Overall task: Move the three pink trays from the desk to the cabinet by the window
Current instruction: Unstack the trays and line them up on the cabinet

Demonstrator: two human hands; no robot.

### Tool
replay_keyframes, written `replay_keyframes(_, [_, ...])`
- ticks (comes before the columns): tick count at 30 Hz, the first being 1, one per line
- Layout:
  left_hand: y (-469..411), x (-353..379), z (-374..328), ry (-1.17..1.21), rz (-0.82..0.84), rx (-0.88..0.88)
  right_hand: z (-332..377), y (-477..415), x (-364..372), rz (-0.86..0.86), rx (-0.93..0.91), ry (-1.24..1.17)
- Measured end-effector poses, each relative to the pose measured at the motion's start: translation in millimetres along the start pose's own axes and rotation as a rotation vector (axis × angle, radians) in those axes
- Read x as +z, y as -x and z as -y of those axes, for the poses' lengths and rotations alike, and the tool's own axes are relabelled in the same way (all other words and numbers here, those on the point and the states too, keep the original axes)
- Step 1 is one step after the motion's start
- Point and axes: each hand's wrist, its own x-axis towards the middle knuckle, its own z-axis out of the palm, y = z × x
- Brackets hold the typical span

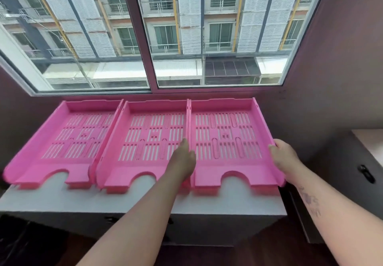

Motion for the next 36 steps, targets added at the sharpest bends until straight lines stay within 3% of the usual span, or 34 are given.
replay_keyframes(7, [-3.6, -0.5, 9.7, 0.03, -0.042, -0.024, 8.4, 5.8, 10.5, 0.082, -0.002, -0.073])
replay_keyframes(9, [-2.9, -5.1, 9.1, 0.006, -0.042, -0.007, 7.0, 9.4, 15.3, 0.085, -0.035, 0.062])
replay_keyframes(12, [1.3, -14.3, 17.3, 0.008, -0.055, 0.029, 6.9, 26.4, 31.7, -0.088, -0.352, 0.489])
replay_keyframes(15, [14.2, -21.4, 44.3, -0.098, -0.118, 0.114, 17.4, 57.7, 58.0, 0.077, -0.567, 0.602])
replay_keyframes(18, [25.5, -25.5, 84.7, -0.309, -0.214, 0.13, 16.6, 73.8, 87.9, 0.314, -0.538, 0.713])
replay_keyframes(22, [26.5, -23.6, 119.1, -0.612, -0.133, 0.089, 11.2, 69.6, 102.6, 0.339, -0.533, 0.809])
replay_keyframes(31, [8.1, -25.0, 126.4, -0.573, -0.164, 0.114, 17.5, 55.8, 111.7, 0.324, -0.524, 0.851])
replay_keyframes(36, [3.2, -36.1, 124.1, -0.602, -0.075, 0.142, 25.0, 56.1, 115.1, 0.348, -0.45, 0.806])
